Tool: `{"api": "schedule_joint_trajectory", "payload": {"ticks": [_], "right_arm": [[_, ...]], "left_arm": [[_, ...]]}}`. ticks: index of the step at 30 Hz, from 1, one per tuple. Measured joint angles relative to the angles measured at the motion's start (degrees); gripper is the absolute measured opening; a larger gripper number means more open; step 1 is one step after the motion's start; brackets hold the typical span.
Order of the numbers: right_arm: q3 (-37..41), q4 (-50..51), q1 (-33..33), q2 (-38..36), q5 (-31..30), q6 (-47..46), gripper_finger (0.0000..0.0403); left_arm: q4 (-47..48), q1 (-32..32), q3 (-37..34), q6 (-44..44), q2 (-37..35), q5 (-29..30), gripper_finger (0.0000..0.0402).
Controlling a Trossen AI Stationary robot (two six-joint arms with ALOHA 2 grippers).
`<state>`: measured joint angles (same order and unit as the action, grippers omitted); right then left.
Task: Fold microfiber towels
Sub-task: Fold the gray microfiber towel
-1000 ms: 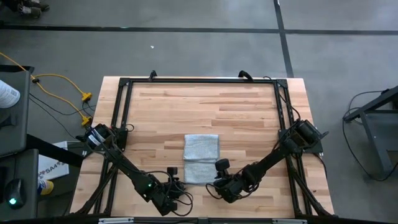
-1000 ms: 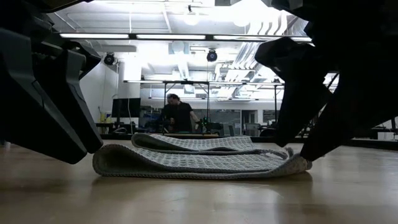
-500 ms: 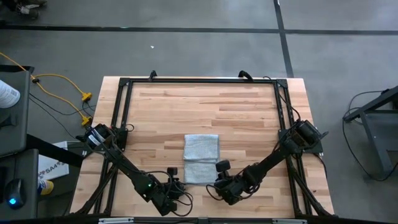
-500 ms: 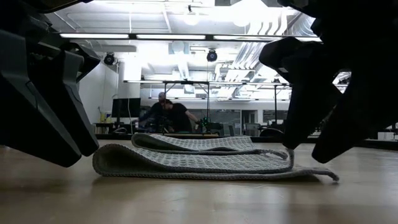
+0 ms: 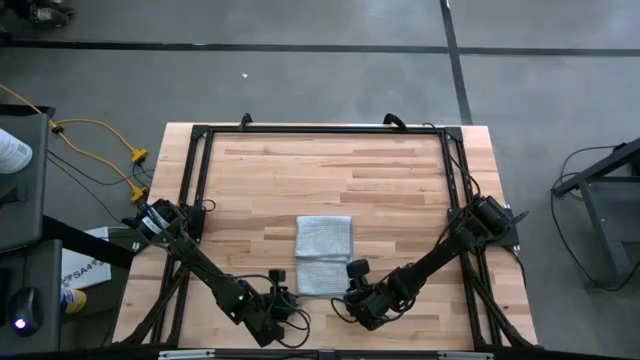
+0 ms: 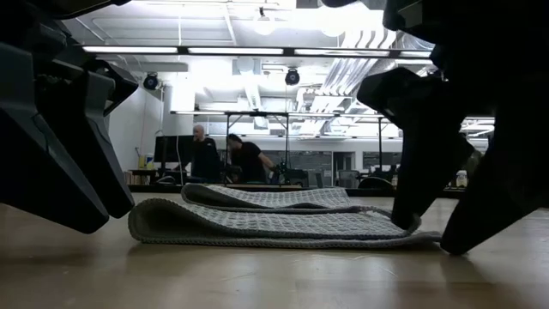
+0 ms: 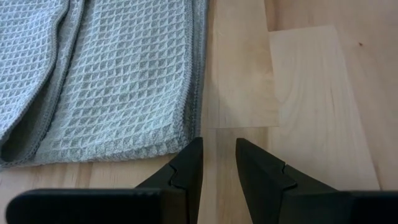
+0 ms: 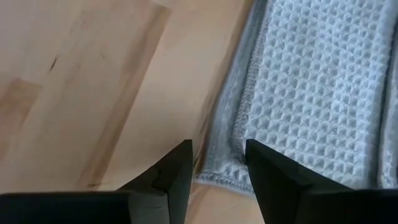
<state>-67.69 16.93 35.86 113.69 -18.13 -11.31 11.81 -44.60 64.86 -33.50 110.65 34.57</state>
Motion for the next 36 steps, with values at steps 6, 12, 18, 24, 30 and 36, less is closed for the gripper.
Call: {"api": "schedule_joint_trajectory", "payload": {"ticks": [6,12,18,24,30,36], "right_arm": [[0.01,0.00,-0.59,0.00,0.60,-0.02,0.0141],[0.03,-0.09,-0.75,0.04,0.39,-0.02,0.0134],[0.07,-0.17,-0.75,0.07,0.41,-0.55,0.0133],[0.07,-0.27,-0.73,0.09,0.35,-0.66,0.0133],[0.10,-0.54,-0.73,0.11,0.31,-0.54,0.0133],[0.12,-0.59,-0.73,0.11,0.31,-0.72,0.0133]], "left_arm": [[0.33,0.00,0.00,0.21,0.00,-0.02,0.0095],[0.08,0.00,0.00,1.79,0.00,-0.02,0.0095],[-1.05,-0.02,0.04,9.48,-1.29,1.86,0.0095],[1.88,0.02,0.00,10.72,-1.41,2.77,0.0095],[2.23,0.85,0.00,11.33,-1.09,3.50,0.0095],[2.11,3.05,0.02,13.99,1.18,1.40,0.0095]]}}
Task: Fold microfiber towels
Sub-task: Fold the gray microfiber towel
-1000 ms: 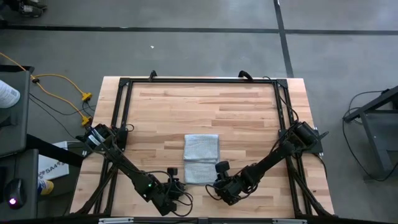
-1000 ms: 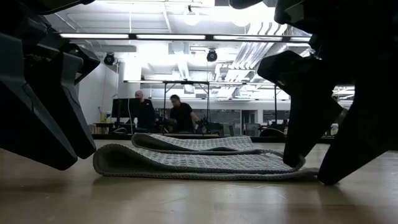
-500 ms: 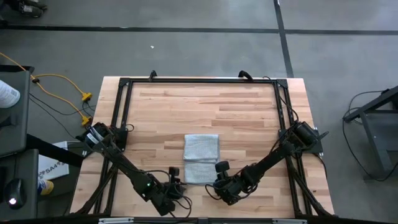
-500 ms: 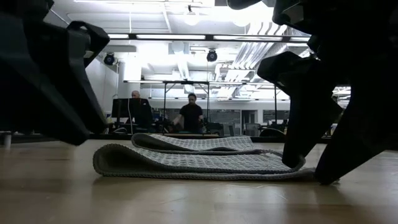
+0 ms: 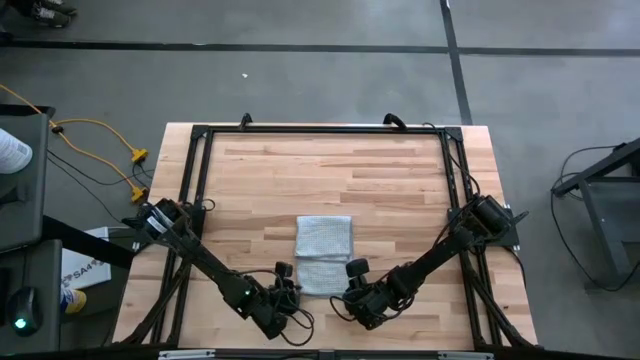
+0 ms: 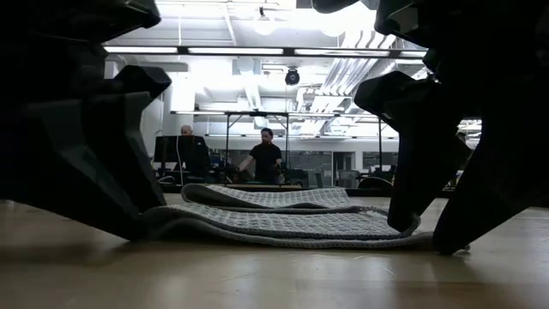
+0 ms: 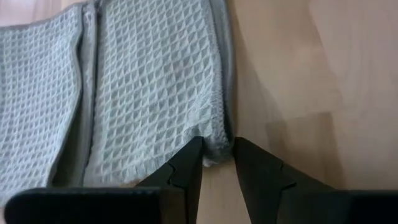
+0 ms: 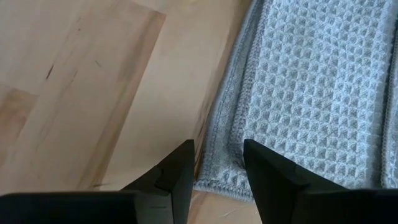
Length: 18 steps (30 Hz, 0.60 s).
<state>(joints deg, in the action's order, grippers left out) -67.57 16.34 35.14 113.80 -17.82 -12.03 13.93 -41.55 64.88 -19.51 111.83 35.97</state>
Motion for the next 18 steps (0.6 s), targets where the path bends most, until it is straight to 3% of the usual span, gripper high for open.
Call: {"api": "schedule_joint_trajectory", "payload": {"ticks": [12,18], "right_arm": [[0.00,-0.05,0.00,0.02,-0.01,0.01,0.0133],[0.00,0.06,-0.02,0.04,-0.04,-0.76,0.0133]], "left_arm": [[-0.89,0.75,0.09,-0.25,0.46,-3.49,0.0092],[-0.89,1.03,0.09,-2.93,0.51,-4.39,0.0039]]}}
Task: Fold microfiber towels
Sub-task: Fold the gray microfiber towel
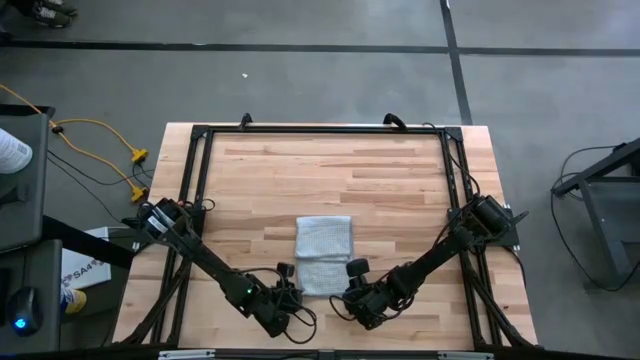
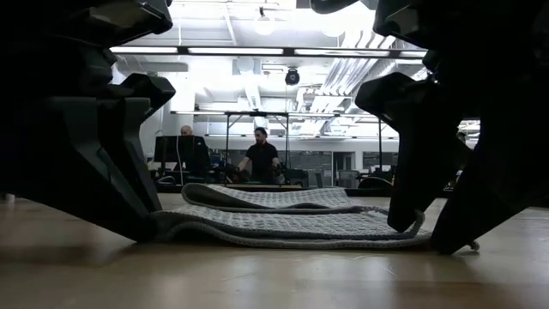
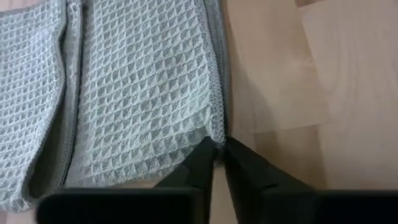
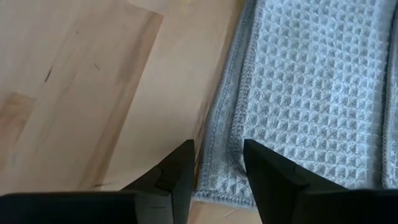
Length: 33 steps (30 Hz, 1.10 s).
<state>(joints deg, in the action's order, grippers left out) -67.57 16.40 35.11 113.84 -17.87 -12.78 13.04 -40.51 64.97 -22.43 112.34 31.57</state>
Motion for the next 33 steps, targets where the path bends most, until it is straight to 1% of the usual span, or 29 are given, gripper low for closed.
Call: {"api": "schedule_joint_trajectory", "payload": {"ticks": [2,4,9,17,20,23,26,30,33], "right_arm": [[0.00,0.14,-0.02,0.00,-0.07,-0.99,0.0132],[0.00,0.43,0.00,0.00,-0.07,-1.82,0.0127],[0.00,1.93,0.00,0.00,0.11,-2.66,0.0090],[-0.02,2.65,0.00,0.00,0.24,-2.62,0.0012],[-0.02,2.67,-0.02,0.00,0.08,-2.62,0.0008],[-0.02,2.67,0.00,0.00,-0.19,-2.56,0.0006],[0.00,2.93,0.00,-0.26,-0.26,-2.46,0.0005],[0.16,3.66,-0.01,-0.91,-2.92,-2.41,0.0005],[0.15,3.49,-0.14,-1.45,-4.36,-2.42,0.0005]], "left_arm": [[0.02,0.00,0.00,-0.37,0.02,-0.62,0.0015],[0.11,0.02,0.00,-0.55,0.02,-1.30,0.0008],[0.20,0.02,0.00,-0.56,0.02,-1.48,0.0026],[0.30,0.02,0.00,-0.63,0.06,-1.71,0.0030],[0.36,0.00,0.00,-0.64,0.06,-1.71,0.0028],[0.39,0.00,-0.02,-0.64,0.06,-1.66,0.0011],[0.48,0.00,-0.07,-0.63,-0.20,-1.32,0.0007],[0.83,0.00,-0.10,-0.50,-0.62,-0.85,0.0004],[2.86,0.02,-0.24,-0.56,-1.58,-0.11,0.0003]]}}
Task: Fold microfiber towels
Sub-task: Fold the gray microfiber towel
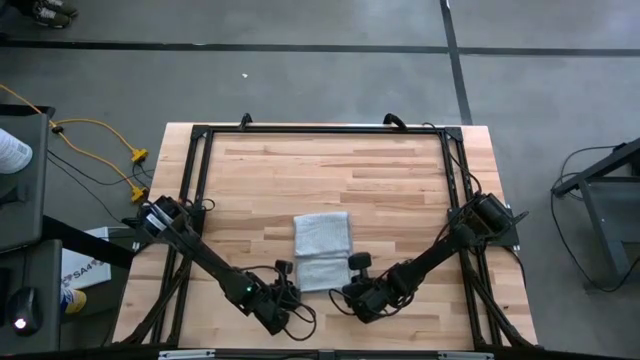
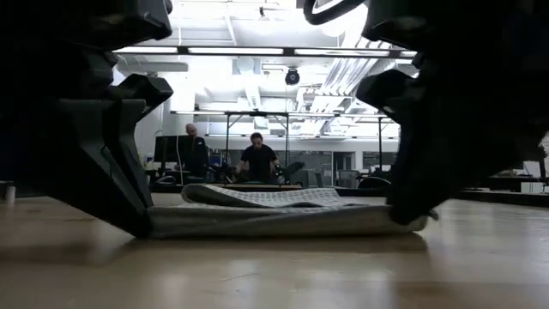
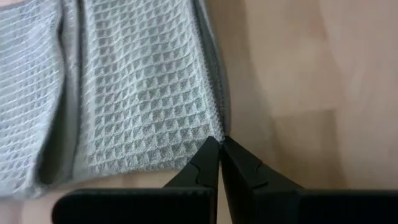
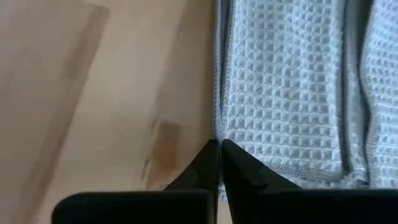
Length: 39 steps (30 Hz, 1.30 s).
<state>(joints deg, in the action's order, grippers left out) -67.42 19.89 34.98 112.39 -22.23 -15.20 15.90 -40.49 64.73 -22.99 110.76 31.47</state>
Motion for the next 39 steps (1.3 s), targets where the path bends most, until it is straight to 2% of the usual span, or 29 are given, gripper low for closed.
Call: {"api": "schedule_joint_trajectory", "payload": {"ticks": [13,23,30,39], "right_arm": [[-0.04,-0.23,0.16,-0.15,-2.70,0.02,0.0004],[-0.13,2.20,0.13,-4.40,-11.29,0.67,0.0004],[-0.17,4.75,-3.17,-5.28,-9.66,0.50,0.0004],[-0.17,5.39,-7.35,-5.28,-11.34,2.10,0.0004]], "left_arm": [[3.60,0.00,0.04,-1.43,-5.90,2.39,0.0001],[7.66,0.00,0.06,-1.48,-6.36,2.90,0.0000],[12.54,0.41,0.15,-1.51,-6.38,7.92,0.0000],[18.36,4.86,0.15,-2.35,-6.42,8.15,0.0000]]}}
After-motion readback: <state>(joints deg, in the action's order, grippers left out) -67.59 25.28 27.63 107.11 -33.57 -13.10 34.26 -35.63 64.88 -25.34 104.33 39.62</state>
